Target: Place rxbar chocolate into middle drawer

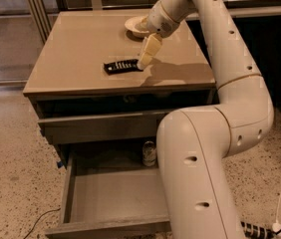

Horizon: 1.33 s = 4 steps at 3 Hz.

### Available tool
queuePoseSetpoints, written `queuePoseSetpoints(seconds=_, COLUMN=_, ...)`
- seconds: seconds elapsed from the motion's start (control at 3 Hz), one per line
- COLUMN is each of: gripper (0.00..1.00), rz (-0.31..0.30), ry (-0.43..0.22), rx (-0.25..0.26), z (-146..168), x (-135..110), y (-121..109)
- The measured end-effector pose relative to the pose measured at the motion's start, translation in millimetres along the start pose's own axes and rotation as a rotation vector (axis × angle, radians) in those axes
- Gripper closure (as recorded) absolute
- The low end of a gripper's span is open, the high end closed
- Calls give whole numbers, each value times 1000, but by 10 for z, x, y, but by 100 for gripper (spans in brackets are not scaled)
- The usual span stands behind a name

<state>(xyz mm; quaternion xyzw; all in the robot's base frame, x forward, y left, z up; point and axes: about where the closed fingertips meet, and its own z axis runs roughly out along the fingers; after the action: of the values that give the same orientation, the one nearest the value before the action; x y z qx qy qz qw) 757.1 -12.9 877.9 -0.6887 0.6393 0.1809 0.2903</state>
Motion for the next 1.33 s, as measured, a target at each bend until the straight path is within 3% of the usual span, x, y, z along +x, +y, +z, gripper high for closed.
queuePoseSetpoints(seconds=0.33, gripper=0, rz=-13, ry=16, rx=-17, z=115, x=-29, y=-1)
queuePoseSetpoints(seconds=0.67, gripper=0, rz=7, ry=17, rx=-73, z=324, x=13, y=67)
queuePoseSetpoints(seconds=1.33, gripper=0, rz=39, ry=-2, rx=-67, z=516, x=37, y=-9)
